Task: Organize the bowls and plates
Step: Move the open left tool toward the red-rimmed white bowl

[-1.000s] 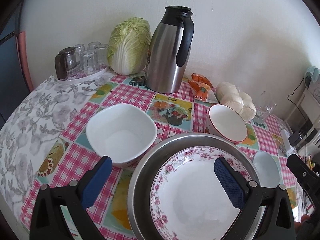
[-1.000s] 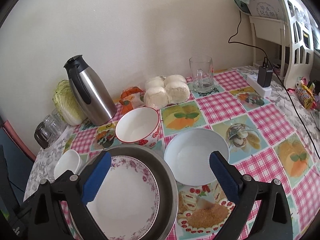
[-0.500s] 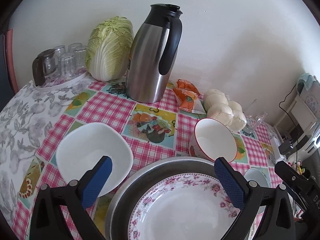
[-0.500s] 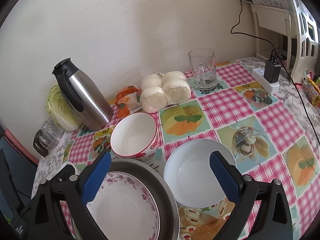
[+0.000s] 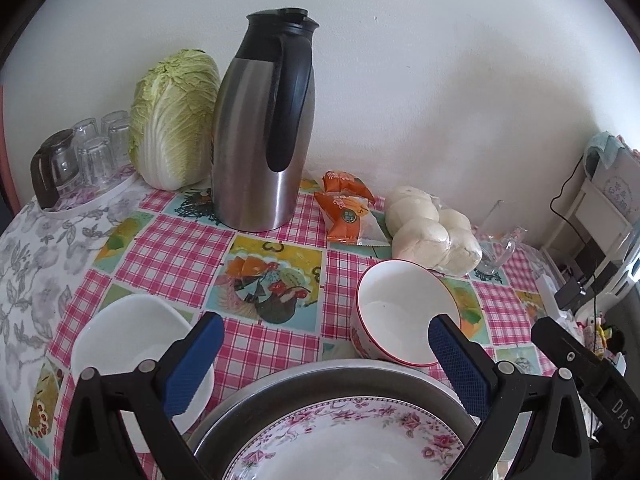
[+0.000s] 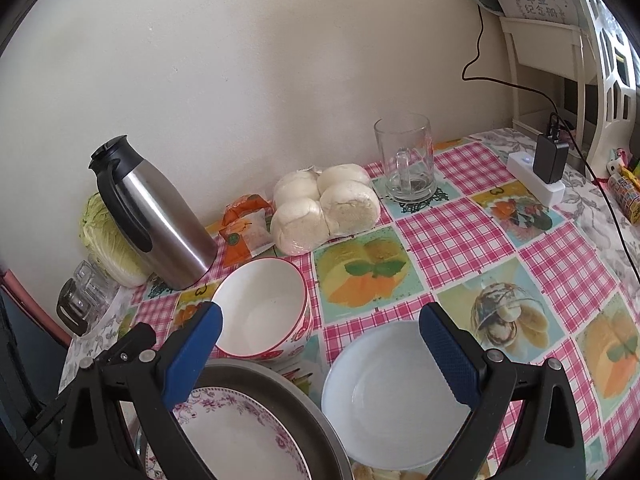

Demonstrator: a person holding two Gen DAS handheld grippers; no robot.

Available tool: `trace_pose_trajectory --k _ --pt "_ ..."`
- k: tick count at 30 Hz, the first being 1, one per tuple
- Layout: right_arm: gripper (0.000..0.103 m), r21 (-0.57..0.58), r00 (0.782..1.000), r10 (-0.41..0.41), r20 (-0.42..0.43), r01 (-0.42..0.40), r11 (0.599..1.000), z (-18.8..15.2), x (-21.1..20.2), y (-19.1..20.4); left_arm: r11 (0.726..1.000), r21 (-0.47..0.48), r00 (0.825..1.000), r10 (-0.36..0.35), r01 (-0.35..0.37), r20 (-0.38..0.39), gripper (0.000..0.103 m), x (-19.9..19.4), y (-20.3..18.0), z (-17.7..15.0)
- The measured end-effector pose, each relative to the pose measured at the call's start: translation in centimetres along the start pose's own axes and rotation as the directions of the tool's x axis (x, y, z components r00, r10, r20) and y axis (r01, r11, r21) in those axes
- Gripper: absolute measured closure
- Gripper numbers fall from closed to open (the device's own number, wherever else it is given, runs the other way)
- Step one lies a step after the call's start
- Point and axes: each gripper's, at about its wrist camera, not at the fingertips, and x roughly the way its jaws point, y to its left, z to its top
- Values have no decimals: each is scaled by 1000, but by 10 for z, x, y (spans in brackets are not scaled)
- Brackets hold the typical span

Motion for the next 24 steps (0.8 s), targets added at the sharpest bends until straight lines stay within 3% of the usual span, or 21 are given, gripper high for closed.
trace_pose_trajectory --k 5,13,21,24 --pt "4 13 1000 14 -23 -14 1000 6 15 -3 997 50 997 62 -60 -43 0 17 -2 9" --pt "4 -24 999 16 -45 -17 1000 18 28 -7 990 103 985 108 -95 -135 0 33 -3 37" --pt "4 -42 992 29 -124 -35 999 14 54 -7 968 155 963 220 -197 -152 0 32 5 70" --pt "4 -31 989 31 -141 -36 999 14 61 -10 968 132 960 234 -215 -151 0 25 5 91"
